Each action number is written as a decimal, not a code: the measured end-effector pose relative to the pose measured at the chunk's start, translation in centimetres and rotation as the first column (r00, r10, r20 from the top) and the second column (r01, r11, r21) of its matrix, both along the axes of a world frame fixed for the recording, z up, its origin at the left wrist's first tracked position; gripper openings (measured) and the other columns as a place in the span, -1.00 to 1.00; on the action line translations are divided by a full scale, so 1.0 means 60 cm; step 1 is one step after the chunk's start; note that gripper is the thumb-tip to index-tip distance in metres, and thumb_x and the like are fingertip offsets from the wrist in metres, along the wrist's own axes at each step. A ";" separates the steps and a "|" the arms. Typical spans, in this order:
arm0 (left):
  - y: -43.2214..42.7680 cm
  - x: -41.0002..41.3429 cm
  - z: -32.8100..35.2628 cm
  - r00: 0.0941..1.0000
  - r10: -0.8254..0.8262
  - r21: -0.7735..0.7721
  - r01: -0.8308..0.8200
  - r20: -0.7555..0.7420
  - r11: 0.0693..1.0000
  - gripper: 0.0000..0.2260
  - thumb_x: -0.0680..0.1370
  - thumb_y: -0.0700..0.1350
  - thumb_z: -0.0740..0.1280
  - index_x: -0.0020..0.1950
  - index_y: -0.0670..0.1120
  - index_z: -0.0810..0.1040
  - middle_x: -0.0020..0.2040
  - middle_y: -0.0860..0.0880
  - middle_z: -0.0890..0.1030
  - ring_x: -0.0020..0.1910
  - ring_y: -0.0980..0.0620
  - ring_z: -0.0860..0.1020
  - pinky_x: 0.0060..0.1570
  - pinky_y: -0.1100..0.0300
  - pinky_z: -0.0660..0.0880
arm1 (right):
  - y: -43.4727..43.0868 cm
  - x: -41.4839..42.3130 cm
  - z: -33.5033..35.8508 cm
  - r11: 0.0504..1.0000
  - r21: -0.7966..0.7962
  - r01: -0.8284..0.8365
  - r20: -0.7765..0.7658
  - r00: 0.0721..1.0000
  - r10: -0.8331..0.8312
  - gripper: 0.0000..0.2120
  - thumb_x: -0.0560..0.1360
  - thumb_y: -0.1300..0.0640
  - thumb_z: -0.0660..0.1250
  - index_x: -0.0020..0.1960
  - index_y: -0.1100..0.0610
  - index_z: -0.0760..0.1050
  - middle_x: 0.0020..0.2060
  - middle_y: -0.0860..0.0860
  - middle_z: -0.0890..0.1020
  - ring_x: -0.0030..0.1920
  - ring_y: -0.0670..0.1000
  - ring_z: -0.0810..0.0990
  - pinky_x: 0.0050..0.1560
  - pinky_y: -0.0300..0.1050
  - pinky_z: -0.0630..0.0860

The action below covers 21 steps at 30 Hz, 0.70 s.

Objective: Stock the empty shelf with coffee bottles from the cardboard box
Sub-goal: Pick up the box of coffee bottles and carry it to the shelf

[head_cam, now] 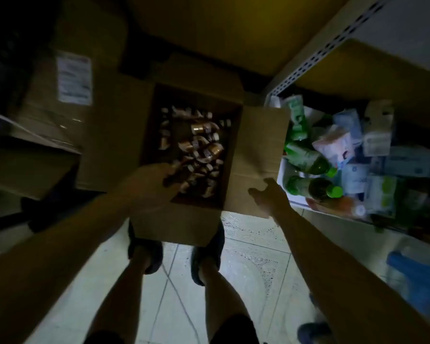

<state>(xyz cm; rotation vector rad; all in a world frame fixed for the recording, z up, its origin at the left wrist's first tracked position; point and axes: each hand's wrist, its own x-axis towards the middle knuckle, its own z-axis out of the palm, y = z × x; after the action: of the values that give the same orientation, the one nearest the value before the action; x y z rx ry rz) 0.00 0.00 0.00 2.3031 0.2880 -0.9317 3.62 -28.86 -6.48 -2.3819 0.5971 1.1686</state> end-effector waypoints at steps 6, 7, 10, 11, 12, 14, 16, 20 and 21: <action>-0.007 -0.002 -0.154 0.997 0.077 -0.120 -0.076 -0.001 0.990 -0.59 0.50 0.02 0.35 0.32 -0.06 0.46 0.24 -0.07 0.54 0.17 -0.07 0.49 0.04 0.17 0.36 | -0.049 0.021 -0.147 0.972 -0.127 0.197 0.079 0.979 -0.188 -0.11 0.41 -0.02 0.44 0.53 0.14 -0.02 0.38 0.22 0.34 0.25 0.24 0.45 0.22 0.12 0.44; -0.004 -0.004 -0.163 0.995 0.092 -0.136 -0.095 -0.026 0.986 -0.58 0.50 0.02 0.36 0.33 -0.06 0.45 0.23 -0.07 0.53 0.18 -0.07 0.49 0.06 0.15 0.37 | -0.056 0.020 -0.159 0.959 -0.097 0.266 0.061 0.963 -0.261 -0.11 0.42 -0.03 0.44 0.52 0.19 -0.01 0.37 0.22 0.37 0.22 0.22 0.46 0.17 0.06 0.45; 0.012 -0.006 -0.174 0.981 0.157 -0.155 -0.175 -0.118 0.972 -0.55 0.49 0.03 0.38 0.34 -0.07 0.43 0.23 -0.09 0.52 0.16 -0.07 0.50 0.11 0.08 0.44 | -0.054 0.021 -0.157 0.953 -0.087 0.292 0.045 0.956 -0.289 -0.26 0.41 -0.03 0.44 0.45 0.23 0.23 0.21 0.17 0.55 0.09 0.16 0.57 0.05 0.00 0.54; 0.017 -0.007 -0.173 0.975 0.175 -0.158 -0.197 -0.140 0.968 -0.55 0.49 0.01 0.38 0.34 -0.08 0.42 0.23 -0.11 0.52 0.16 -0.08 0.50 0.13 0.04 0.46 | -0.048 0.019 -0.150 0.959 -0.126 0.255 0.077 0.966 -0.247 -0.35 0.41 -0.05 0.41 0.39 0.22 0.33 0.11 0.15 0.60 -0.01 0.14 0.59 -0.02 0.00 0.57; 0.019 -0.007 -0.170 0.971 0.187 -0.158 -0.210 -0.152 0.965 -0.55 0.49 0.00 0.38 0.34 -0.09 0.42 0.23 -0.12 0.52 0.16 -0.10 0.50 0.15 0.00 0.47 | -0.036 0.016 -0.136 0.964 -0.168 0.208 0.103 0.976 -0.193 -0.43 0.42 -0.08 0.38 0.31 0.22 0.41 -0.01 0.12 0.62 -0.10 0.13 0.60 -0.10 -0.01 0.58; 0.025 -0.006 -0.160 0.964 0.202 -0.152 -0.229 -0.170 0.962 -0.57 0.51 -0.03 0.37 0.34 -0.11 0.41 0.23 -0.13 0.52 0.16 -0.12 0.50 0.16 -0.02 0.46 | -0.007 0.009 -0.111 0.975 -0.188 0.116 0.149 0.985 -0.088 -0.55 0.43 -0.12 0.31 0.17 0.18 0.49 -0.17 0.06 0.61 -0.21 0.10 0.60 -0.18 -0.05 0.58; 0.036 -0.003 -0.152 0.960 0.216 -0.144 -0.243 -0.180 0.959 -0.59 0.52 -0.05 0.36 0.34 -0.13 0.41 0.22 -0.14 0.52 0.16 -0.13 0.50 0.16 -0.01 0.45 | 0.027 0.006 -0.091 0.991 -0.112 0.076 0.172 0.984 -0.056 -0.61 0.46 -0.13 0.29 0.12 0.14 0.53 -0.17 0.04 0.64 -0.21 0.09 0.63 -0.15 -0.04 0.60; 0.094 0.000 -0.151 0.950 0.262 -0.050 -0.274 -0.172 0.960 -0.66 0.55 -0.10 0.32 0.27 -0.23 0.45 0.12 -0.23 0.57 0.12 -0.23 0.53 0.09 -0.02 0.46 | 0.089 0.006 -0.080 0.998 -0.065 -0.025 0.112 0.993 0.032 -0.61 0.50 -0.17 0.27 0.06 0.14 0.52 -0.05 0.10 0.65 -0.16 0.09 0.57 -0.18 -0.12 0.43; 0.116 -0.002 -0.151 0.943 0.295 -0.014 -0.301 -0.155 0.954 -0.70 0.55 -0.13 0.32 0.21 -0.26 0.47 0.08 -0.27 0.57 0.10 -0.29 0.53 0.05 -0.01 0.44 | 0.103 0.007 -0.079 0.996 -0.079 -0.048 0.089 0.994 0.055 -0.60 0.51 -0.17 0.25 0.08 0.17 0.49 -0.02 0.14 0.64 -0.11 0.14 0.57 -0.16 -0.11 0.40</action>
<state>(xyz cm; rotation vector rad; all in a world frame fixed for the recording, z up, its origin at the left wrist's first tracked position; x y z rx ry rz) -0.10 6.94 -9.06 2.0821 0.6590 -0.9459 4.05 -22.69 -11.24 -2.5146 0.5625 1.0689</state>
